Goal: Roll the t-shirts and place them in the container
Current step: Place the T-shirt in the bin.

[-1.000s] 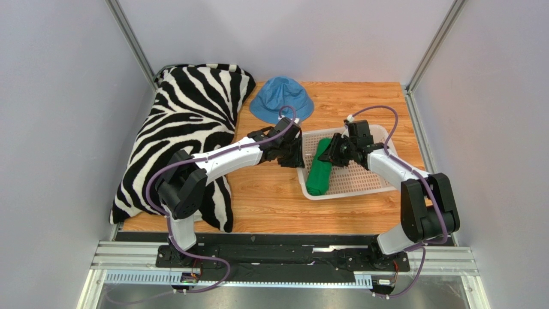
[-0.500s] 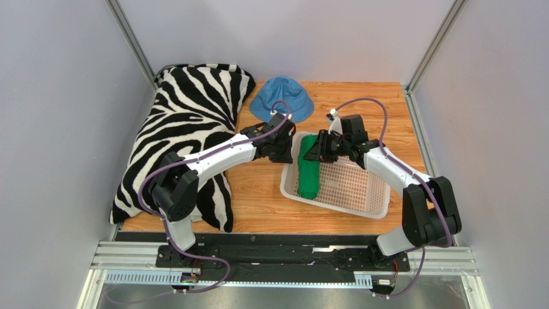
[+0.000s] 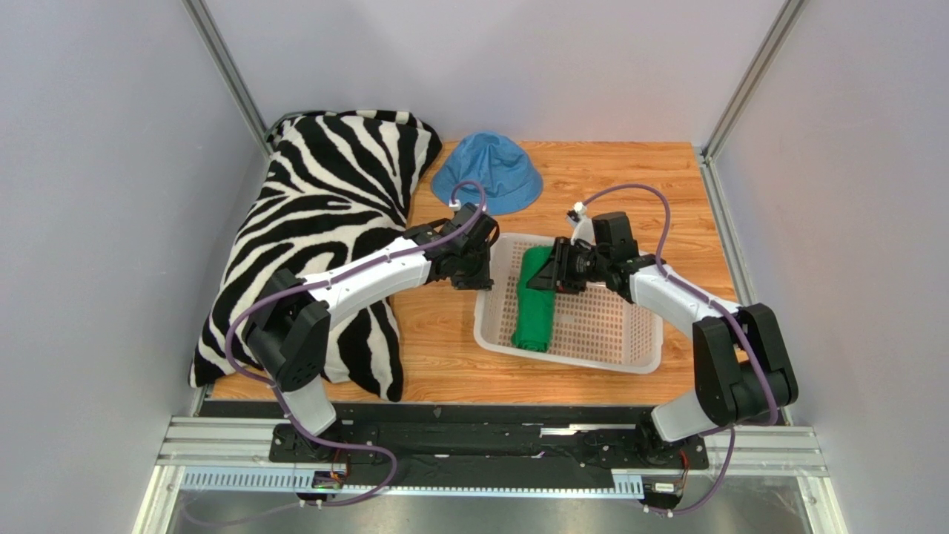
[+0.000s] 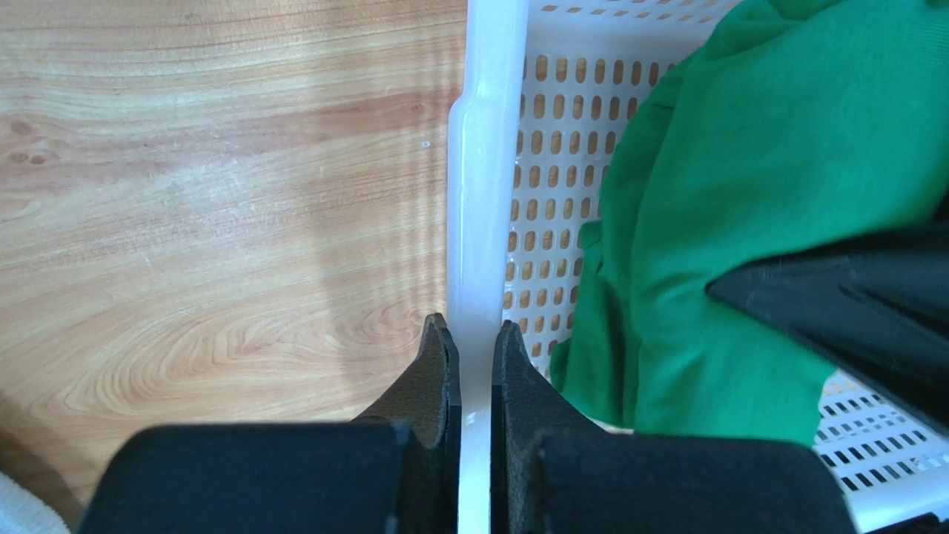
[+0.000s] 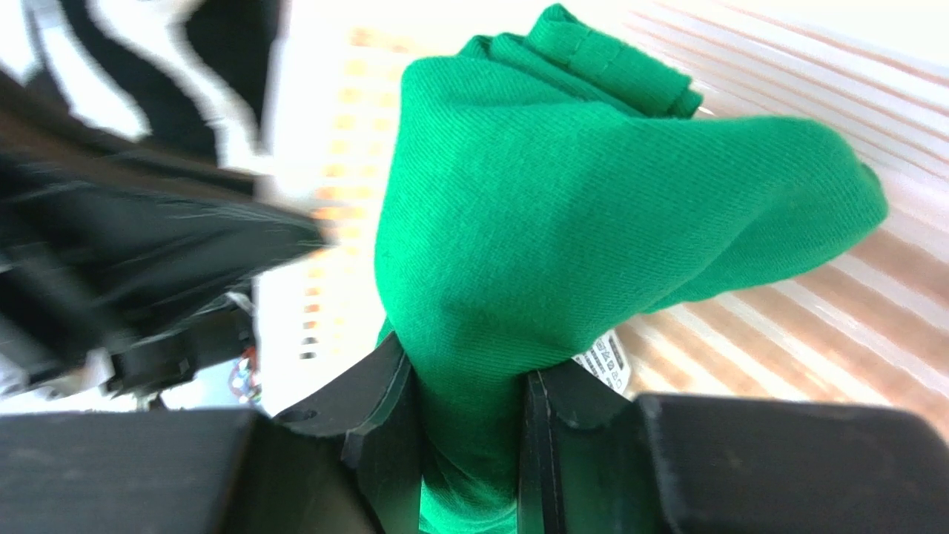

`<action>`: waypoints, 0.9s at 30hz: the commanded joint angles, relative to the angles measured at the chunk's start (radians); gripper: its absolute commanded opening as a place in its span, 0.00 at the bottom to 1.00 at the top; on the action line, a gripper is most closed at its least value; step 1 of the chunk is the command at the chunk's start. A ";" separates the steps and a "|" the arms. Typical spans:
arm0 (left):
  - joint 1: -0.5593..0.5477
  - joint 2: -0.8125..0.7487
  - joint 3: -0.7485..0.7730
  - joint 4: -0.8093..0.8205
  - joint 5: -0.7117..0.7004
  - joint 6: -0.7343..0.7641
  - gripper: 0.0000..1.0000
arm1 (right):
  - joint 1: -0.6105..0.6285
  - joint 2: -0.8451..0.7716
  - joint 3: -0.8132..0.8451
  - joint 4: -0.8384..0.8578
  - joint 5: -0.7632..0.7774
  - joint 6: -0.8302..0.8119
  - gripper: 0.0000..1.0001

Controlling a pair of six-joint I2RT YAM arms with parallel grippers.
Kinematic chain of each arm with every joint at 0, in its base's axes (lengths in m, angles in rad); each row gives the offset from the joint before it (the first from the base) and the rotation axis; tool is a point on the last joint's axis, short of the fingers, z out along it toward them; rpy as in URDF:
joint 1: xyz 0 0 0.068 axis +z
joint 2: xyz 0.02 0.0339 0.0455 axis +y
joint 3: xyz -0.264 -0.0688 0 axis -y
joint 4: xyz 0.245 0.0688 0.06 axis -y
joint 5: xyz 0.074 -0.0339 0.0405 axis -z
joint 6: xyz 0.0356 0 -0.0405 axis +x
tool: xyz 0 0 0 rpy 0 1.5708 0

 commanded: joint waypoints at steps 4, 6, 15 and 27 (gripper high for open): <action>0.016 -0.056 -0.053 -0.027 -0.072 -0.075 0.00 | -0.043 -0.031 0.003 -0.155 0.106 -0.102 0.00; 0.021 -0.065 -0.063 -0.016 -0.052 -0.086 0.00 | -0.051 -0.043 -0.009 -0.170 0.100 -0.114 0.00; 0.031 -0.081 -0.088 0.009 -0.037 -0.100 0.00 | -0.036 -0.078 0.019 0.081 -0.160 -0.038 0.00; 0.033 -0.070 -0.077 0.002 -0.040 -0.094 0.00 | 0.056 -0.052 -0.005 0.256 -0.266 -0.015 0.00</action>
